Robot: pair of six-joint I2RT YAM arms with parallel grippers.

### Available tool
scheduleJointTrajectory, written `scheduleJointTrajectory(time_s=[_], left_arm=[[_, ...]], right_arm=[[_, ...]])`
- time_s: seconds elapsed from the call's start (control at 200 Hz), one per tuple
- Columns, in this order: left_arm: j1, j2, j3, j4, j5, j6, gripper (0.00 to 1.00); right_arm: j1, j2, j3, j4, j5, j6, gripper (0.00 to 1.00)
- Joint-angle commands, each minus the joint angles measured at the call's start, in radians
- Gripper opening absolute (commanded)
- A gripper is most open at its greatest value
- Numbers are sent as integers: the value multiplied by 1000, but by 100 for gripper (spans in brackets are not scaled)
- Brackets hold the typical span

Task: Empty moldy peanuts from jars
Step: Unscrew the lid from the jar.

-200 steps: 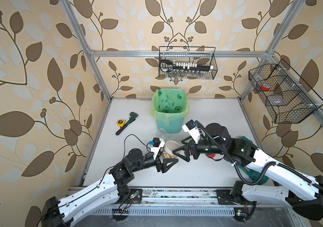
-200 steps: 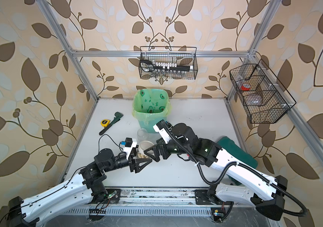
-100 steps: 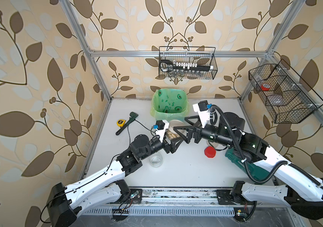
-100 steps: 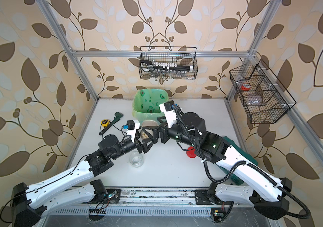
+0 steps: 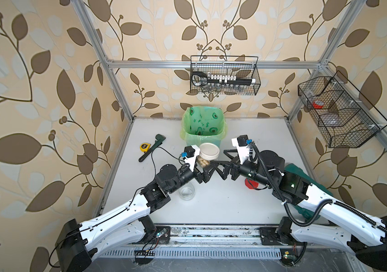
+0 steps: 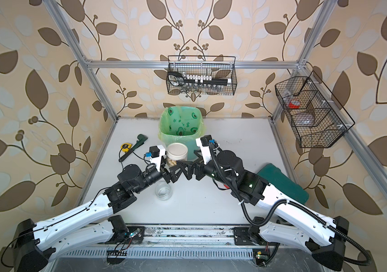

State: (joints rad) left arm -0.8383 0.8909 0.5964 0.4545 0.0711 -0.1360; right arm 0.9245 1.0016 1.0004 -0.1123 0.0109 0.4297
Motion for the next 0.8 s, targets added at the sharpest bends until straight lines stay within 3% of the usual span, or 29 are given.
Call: scheduleJointTrajectory(time_s=[0.0,0.795], left_arm=[[-2,-23,27,80,31,0,0],[-2,4,89,-13,184,-11,0]], right_arm=[[11,-18,11,69,-30,15,99],[14,61,23,131,-182,56,98]])
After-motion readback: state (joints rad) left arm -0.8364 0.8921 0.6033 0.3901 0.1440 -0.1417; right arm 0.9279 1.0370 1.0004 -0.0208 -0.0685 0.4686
